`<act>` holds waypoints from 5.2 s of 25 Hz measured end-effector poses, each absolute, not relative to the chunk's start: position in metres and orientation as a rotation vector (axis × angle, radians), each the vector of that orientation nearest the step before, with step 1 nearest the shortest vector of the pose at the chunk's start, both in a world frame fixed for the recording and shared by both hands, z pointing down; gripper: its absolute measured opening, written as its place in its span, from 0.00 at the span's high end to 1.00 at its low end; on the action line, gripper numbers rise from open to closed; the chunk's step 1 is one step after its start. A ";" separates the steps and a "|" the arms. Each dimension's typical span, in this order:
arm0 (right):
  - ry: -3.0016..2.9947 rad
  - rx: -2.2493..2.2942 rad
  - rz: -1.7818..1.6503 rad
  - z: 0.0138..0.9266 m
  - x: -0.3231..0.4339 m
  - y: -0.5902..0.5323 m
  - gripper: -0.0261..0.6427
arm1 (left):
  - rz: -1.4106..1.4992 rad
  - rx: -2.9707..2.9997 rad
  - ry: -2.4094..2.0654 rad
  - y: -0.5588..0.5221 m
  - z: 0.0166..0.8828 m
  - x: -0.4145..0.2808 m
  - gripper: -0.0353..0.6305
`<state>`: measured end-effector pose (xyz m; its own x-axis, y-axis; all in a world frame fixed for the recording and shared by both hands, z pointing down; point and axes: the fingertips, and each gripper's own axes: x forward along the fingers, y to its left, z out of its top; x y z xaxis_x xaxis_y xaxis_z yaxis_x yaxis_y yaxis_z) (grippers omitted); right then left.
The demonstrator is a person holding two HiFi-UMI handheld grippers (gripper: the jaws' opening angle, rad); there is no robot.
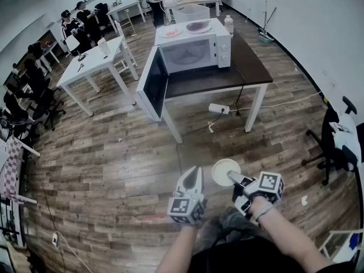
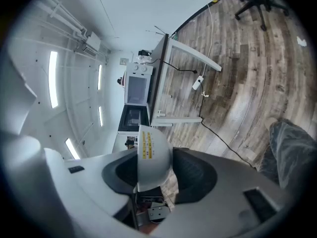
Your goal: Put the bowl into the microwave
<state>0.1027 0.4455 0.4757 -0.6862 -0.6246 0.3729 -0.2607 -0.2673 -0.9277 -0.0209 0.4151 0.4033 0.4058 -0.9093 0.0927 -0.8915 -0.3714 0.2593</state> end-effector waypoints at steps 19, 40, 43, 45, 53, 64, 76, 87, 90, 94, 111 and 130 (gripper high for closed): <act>1.738 -1.048 -2.065 0.481 0.097 0.352 0.70 | -0.062 2.356 -1.580 0.319 0.426 -0.024 0.95; 1.836 -0.973 -2.108 0.484 0.111 0.203 0.70 | -0.038 2.312 -1.653 0.171 0.432 0.005 0.95; 1.850 -0.963 -2.106 0.485 0.111 0.191 0.70 | -0.039 2.304 -1.652 0.163 0.437 0.007 0.95; 1.845 -0.957 -2.114 0.487 0.111 0.186 0.70 | -0.031 2.292 -1.656 0.158 0.439 0.007 0.95; 1.850 -0.960 -2.120 0.490 0.111 0.168 0.70 | -0.018 2.280 -1.656 0.142 0.443 0.006 0.95; 1.866 -0.974 -2.099 0.492 0.095 0.111 0.70 | -0.024 2.310 -1.655 0.082 0.450 -0.011 0.95; 1.844 -0.948 -2.095 0.493 0.067 0.034 0.70 | -0.020 2.304 -1.657 0.004 0.459 -0.035 0.95; 1.867 -0.932 -2.088 0.497 0.047 -0.021 0.70 | -0.040 2.317 -1.658 -0.051 0.462 -0.055 0.95; 1.865 -0.919 -2.085 0.496 0.041 -0.035 0.70 | -0.035 2.319 -1.664 -0.063 0.461 -0.059 0.95; 1.872 -0.921 -2.082 0.496 0.034 -0.053 0.70 | -0.030 2.321 -1.675 -0.077 0.469 -0.064 0.95; 1.856 -0.932 -2.021 0.492 0.012 -0.116 0.70 | -0.100 2.306 -1.720 -0.125 0.458 -0.082 0.94; 1.784 -0.952 -1.980 0.487 -0.003 -0.177 0.70 | -0.080 2.338 -1.690 -0.154 0.471 -0.078 0.94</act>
